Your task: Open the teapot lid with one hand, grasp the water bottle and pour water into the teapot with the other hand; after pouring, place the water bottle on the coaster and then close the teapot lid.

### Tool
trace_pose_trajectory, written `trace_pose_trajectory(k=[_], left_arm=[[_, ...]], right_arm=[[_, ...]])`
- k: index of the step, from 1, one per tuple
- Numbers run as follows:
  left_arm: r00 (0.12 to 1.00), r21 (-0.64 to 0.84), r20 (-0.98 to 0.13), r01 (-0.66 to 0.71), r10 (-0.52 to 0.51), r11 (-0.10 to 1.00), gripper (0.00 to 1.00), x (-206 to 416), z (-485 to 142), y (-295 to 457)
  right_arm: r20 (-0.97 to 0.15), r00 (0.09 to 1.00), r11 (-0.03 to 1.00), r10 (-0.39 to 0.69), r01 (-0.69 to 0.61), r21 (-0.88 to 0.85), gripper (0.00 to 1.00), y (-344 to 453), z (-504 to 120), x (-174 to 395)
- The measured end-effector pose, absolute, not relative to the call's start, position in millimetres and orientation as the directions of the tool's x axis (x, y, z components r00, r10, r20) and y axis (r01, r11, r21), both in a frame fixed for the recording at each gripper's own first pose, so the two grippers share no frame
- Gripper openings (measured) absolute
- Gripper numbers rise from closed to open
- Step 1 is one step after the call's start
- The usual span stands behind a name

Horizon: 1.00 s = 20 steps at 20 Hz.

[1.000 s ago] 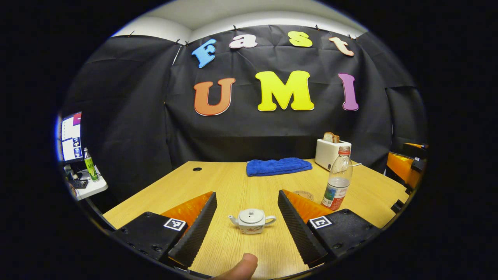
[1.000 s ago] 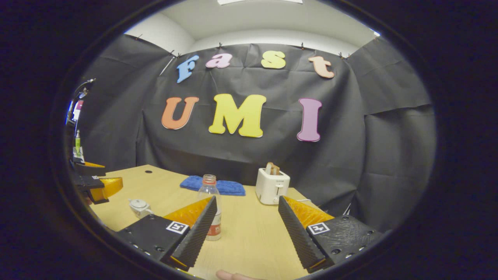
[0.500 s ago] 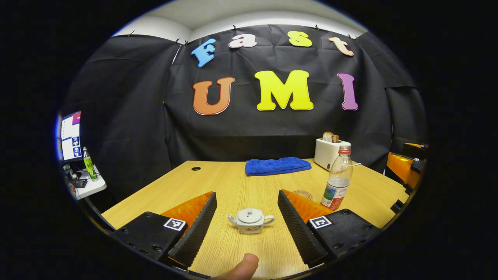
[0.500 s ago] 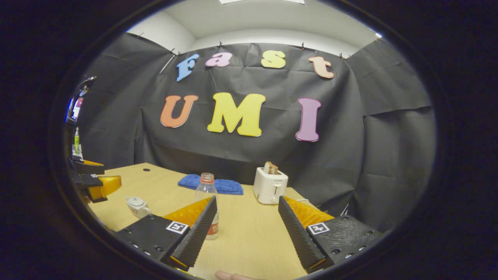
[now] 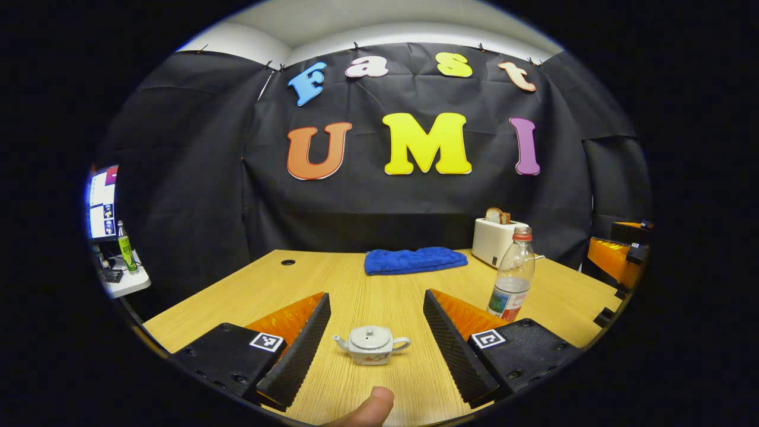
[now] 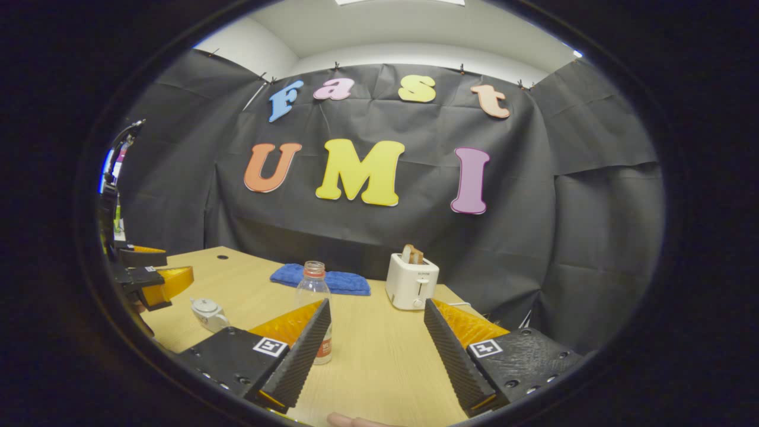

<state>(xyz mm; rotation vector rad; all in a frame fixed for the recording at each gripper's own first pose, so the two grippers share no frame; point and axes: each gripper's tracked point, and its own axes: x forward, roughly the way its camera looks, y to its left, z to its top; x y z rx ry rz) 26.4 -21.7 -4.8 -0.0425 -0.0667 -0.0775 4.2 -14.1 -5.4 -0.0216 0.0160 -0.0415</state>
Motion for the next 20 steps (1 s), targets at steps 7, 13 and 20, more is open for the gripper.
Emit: trace_pose_trajectory(k=[7, 13, 20], left_arm=[[0.998, -0.055, 0.006, 0.066, -0.066, 0.996, 0.98, 84, -50, -21], [0.997, -0.08, -0.005, 0.079, -0.08, 0.994, 0.8, 103, -69, -21], [0.995, -0.056, -0.045, 0.091, -0.093, 0.994, 0.42, 112, -83, -22]], right_arm=[[-0.035, 0.998, 0.998, -0.059, 0.058, -0.027, 0.95, -19, -13, 11], [-0.052, 0.997, 0.998, -0.062, 0.06, -0.029, 0.95, -18, -21, 16], [-0.071, 0.996, 0.998, -0.052, 0.049, -0.037, 0.95, -12, -27, 19]])
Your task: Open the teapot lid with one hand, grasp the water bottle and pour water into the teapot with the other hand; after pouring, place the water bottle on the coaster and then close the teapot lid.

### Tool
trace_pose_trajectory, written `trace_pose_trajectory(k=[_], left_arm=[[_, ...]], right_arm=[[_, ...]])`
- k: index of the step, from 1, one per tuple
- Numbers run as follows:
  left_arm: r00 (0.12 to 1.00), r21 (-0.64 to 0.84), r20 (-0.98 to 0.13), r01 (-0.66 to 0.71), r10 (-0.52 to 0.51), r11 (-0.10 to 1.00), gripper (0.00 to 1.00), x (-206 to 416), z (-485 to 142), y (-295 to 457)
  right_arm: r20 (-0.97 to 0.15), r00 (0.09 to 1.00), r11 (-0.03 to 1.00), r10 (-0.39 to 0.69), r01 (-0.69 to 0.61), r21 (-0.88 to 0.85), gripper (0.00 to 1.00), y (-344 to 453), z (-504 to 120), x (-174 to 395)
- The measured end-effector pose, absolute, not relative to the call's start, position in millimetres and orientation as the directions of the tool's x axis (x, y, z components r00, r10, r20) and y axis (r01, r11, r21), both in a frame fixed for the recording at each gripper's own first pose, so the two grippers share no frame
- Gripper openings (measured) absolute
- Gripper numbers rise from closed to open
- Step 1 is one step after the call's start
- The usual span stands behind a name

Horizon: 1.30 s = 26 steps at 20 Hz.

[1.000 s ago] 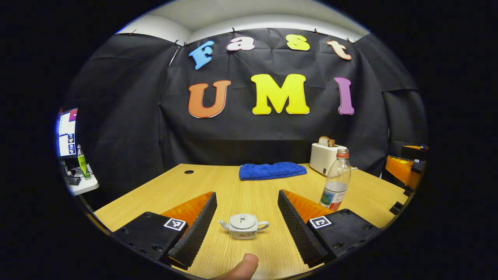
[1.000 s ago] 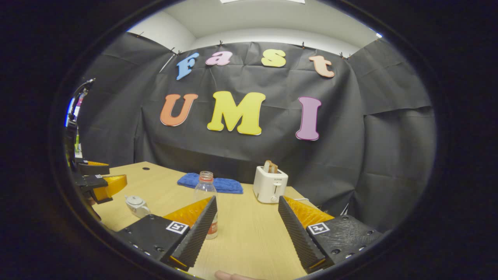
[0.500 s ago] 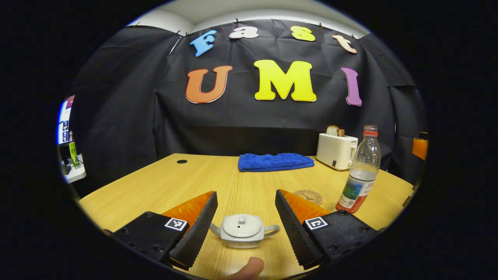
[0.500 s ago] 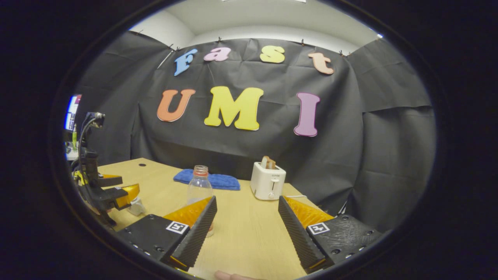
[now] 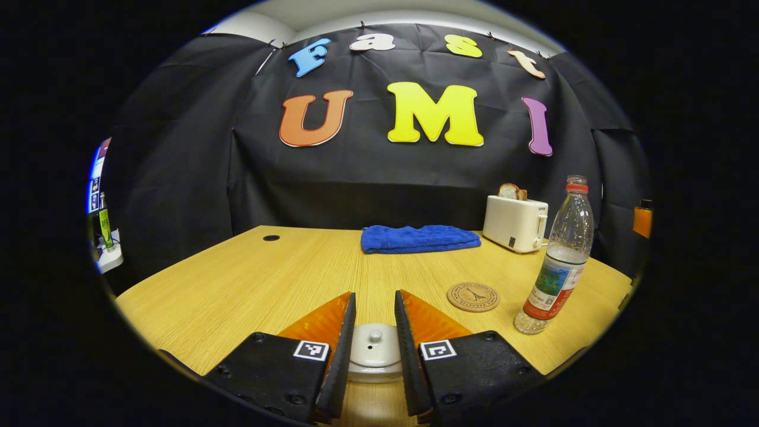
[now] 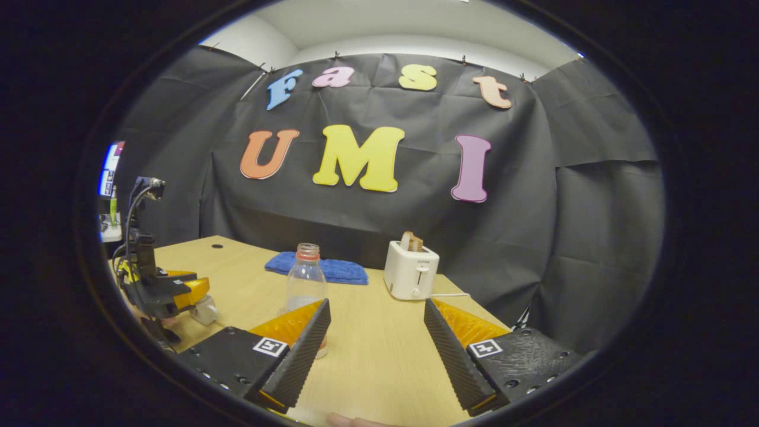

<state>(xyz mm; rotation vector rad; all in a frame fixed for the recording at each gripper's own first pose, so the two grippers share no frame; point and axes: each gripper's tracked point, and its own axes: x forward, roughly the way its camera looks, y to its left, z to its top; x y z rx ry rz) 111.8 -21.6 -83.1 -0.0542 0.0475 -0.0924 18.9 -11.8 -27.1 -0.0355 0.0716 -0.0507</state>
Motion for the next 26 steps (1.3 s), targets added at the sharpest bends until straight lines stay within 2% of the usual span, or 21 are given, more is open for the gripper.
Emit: trace_pose_trajectory(k=[4, 5, 9, 10, 12, 13, 14, 17, 22, 26], left_arm=[[0.994, -0.038, -0.052, 0.09, -0.092, 0.995, 0.33, 115, -86, -19], [0.994, -0.032, -0.053, 0.094, -0.095, 0.995, 0.25, 115, -86, -18], [0.989, -0.039, -0.041, 0.139, -0.141, 0.989, 0.1, 114, -84, -26], [0.989, -0.029, -0.031, 0.146, -0.147, 0.989, 0.09, 113, -80, -27], [0.99, -0.018, -0.004, 0.144, -0.144, 0.989, 0.08, 109, -70, -22], [0.99, -0.019, 0.013, 0.143, -0.142, 0.99, 0.0, 106, -60, -21], [0.989, -0.02, 0.034, 0.147, -0.147, 0.989, 0.07, 100, -50, -20], [0.988, -0.029, 0.066, 0.14, -0.138, 0.99, 0.07, 82, -26, -9], [0.988, -0.058, 0.023, 0.155, -0.154, 0.986, 0.06, 53, -6, 3], [0.99, -0.042, 0.058, 0.13, -0.127, 0.991, 0.03, 33, 17, 22]], right_arm=[[-0.082, 0.996, 0.998, -0.041, 0.037, -0.047, 0.95, -5, -33, 22], [-0.085, 0.996, 0.998, -0.038, 0.034, -0.048, 0.95, -4, -35, 23], [-0.107, 0.994, 0.999, -0.007, 0.002, -0.047, 0.98, 10, -45, 27], [-0.107, 0.994, 0.999, 0.008, -0.013, -0.042, 0.95, 16, -46, 28], [-0.113, 0.993, 0.999, 0.04, -0.042, -0.023, 0.98, 29, -52, 31], [-0.117, 0.991, 0.998, 0.058, -0.06, -0.013, 0.98, 36, -57, 33], [-0.123, 0.99, 0.997, 0.076, -0.077, -0.008, 0.98, 44, -61, 34], [-0.135, 0.986, 0.995, 0.1, -0.101, -0.003, 0.95, 59, -76, 49], [-0.136, 0.982, 0.991, 0.13, -0.131, 0.006, 0.98, 83, -83, 78], [-0.135, 0.987, 0.996, 0.084, -0.087, -0.015, 0.95, 89, -84, 109]])
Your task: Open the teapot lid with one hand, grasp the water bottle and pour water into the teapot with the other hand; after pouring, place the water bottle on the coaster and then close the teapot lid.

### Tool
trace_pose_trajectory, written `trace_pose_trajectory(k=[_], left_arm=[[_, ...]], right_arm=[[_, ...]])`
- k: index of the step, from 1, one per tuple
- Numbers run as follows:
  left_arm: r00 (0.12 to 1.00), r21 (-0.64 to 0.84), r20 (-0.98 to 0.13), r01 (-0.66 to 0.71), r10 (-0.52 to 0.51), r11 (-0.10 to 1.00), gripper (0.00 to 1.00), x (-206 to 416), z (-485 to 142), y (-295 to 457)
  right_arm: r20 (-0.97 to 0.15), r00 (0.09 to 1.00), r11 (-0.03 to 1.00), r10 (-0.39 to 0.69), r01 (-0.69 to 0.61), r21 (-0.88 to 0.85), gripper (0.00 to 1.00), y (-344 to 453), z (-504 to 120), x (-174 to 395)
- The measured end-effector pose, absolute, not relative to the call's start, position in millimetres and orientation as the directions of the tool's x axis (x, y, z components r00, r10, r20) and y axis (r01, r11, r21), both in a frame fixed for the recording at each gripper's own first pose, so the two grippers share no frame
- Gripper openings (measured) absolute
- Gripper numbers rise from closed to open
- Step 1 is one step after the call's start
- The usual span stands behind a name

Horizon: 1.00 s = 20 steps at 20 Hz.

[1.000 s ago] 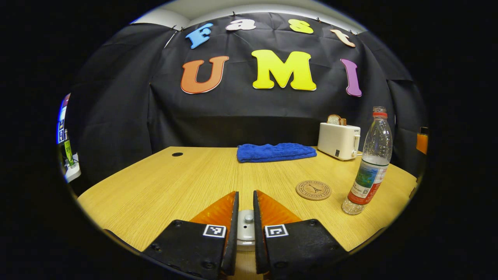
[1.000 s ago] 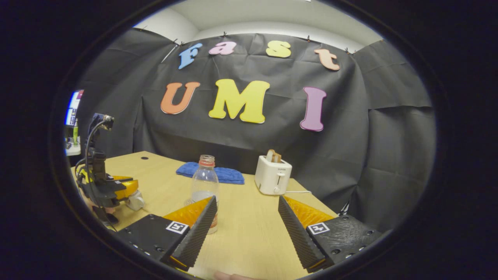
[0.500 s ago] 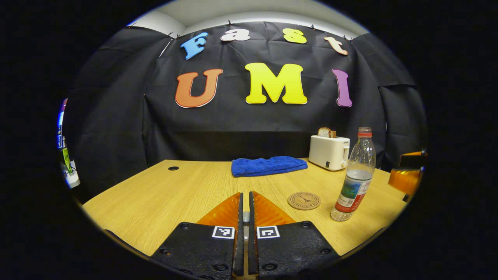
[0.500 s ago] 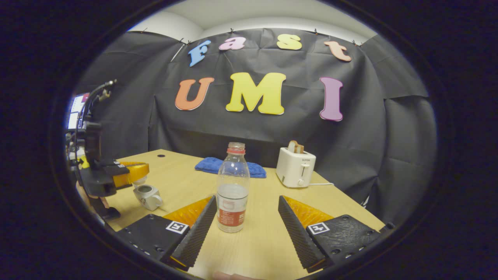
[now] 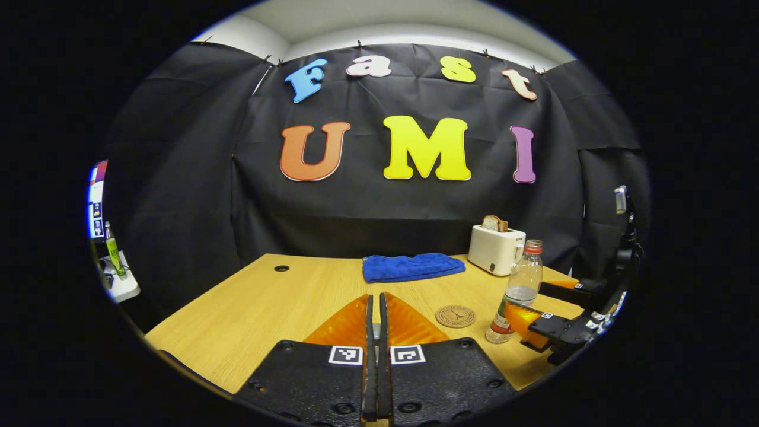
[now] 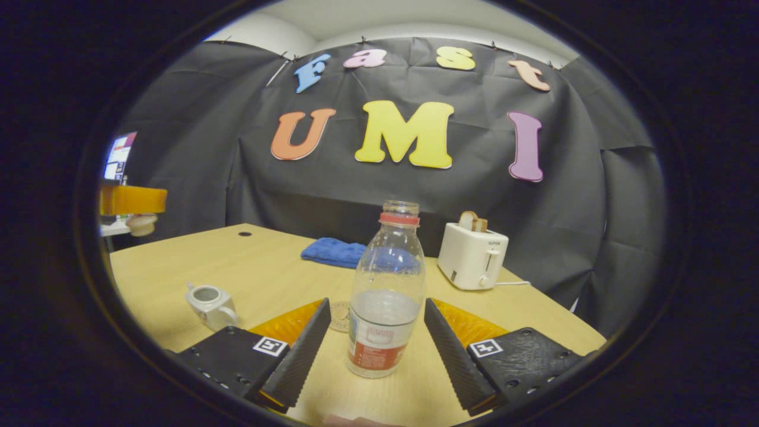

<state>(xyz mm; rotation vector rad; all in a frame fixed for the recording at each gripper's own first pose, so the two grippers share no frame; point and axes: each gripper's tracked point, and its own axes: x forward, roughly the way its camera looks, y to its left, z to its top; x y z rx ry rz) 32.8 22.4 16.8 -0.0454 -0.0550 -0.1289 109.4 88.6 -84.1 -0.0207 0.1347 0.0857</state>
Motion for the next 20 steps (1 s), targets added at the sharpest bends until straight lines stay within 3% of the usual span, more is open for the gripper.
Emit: trace_pose_trajectory(k=[3, 5, 8, 13, 16, 20], left_arm=[[0.99, -0.069, 0.057, 0.132, -0.129, 0.989, 0.03, 22, 23, 34], [0.989, -0.109, 0.038, 0.148, -0.145, 0.983, 0.03, 18, 19, 42], [0.99, -0.125, 0.051, 0.135, -0.13, 0.983, 0.03, 13, 29, 62], [0.995, -0.089, 0.054, 0.09, -0.086, 0.992, 0.03, 7, 32, 88], [0.996, -0.091, 0.044, 0.085, -0.081, 0.992, 0.03, 4, 30, 97], [0.996, -0.076, 0.045, 0.083, -0.08, 0.994, 0.03, 3, 32, 104]], right_arm=[[-0.161, 0.985, 0.998, 0.058, -0.053, 0.035, 0.98, 90, -86, 123], [-0.175, 0.984, 0.998, 0.044, -0.037, 0.044, 0.77, 89, -85, 125], [-0.193, 0.98, 0.999, 0.039, -0.039, 0.004, 0.75, 92, -79, 124], [-0.109, 0.994, 0.955, -0.018, -0.015, -0.295, 0.76, 101, -44, 108], [-0.042, 0.999, 0.86, -0.032, 0.006, -0.51, 0.76, 117, -33, 100], [-0.032, 0.999, 0.746, -0.034, 0.004, -0.666, 0.77, 136, -45, 97]])
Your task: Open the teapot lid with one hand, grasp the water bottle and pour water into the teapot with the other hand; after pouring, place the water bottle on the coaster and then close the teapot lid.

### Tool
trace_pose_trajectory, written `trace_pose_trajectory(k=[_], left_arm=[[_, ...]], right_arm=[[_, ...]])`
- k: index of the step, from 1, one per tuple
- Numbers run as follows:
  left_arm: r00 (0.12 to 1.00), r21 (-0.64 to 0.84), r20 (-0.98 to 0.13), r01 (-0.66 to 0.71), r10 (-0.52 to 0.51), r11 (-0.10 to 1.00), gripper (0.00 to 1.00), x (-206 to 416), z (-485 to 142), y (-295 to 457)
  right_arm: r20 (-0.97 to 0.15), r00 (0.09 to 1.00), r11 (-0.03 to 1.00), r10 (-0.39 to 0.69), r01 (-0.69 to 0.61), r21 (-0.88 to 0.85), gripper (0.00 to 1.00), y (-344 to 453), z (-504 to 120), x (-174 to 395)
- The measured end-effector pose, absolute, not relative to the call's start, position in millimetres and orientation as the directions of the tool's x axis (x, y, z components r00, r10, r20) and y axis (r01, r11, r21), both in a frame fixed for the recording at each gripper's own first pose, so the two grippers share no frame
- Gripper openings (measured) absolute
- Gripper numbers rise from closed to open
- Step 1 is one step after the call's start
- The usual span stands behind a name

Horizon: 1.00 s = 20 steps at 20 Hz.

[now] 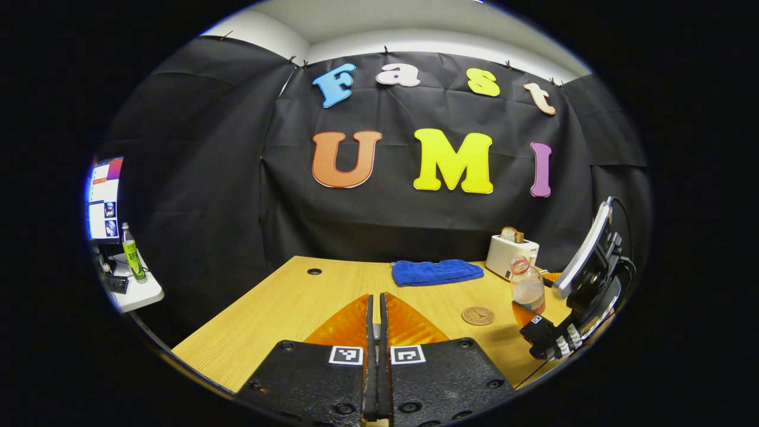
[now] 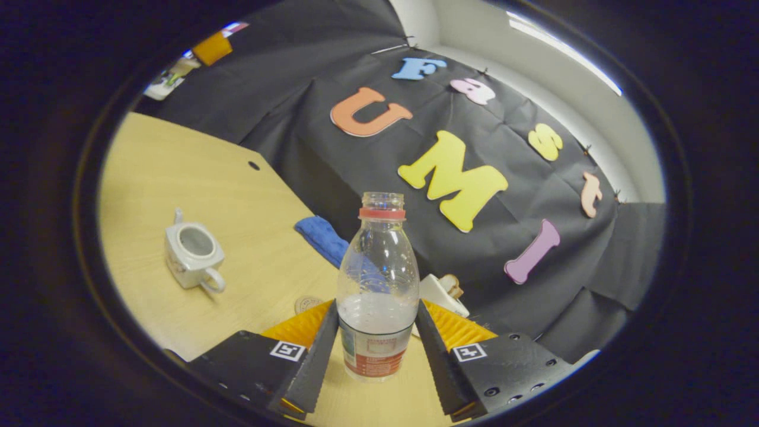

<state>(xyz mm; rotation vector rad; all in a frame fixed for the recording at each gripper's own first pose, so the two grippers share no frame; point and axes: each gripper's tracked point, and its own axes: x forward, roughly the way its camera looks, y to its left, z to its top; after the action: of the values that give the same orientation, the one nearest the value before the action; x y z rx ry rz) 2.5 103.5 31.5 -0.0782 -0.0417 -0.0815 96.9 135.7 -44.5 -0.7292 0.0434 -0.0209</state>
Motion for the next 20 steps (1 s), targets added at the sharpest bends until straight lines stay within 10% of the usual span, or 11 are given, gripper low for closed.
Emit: trace_pose_trajectory(k=[20], left_arm=[[0.998, -0.047, 0.017, 0.068, -0.067, 0.997, 0.03, 5, 25, 118]], right_arm=[[0.114, 0.993, 0.178, -0.018, 0.115, -0.977, 0.75, 162, -55, 102]])
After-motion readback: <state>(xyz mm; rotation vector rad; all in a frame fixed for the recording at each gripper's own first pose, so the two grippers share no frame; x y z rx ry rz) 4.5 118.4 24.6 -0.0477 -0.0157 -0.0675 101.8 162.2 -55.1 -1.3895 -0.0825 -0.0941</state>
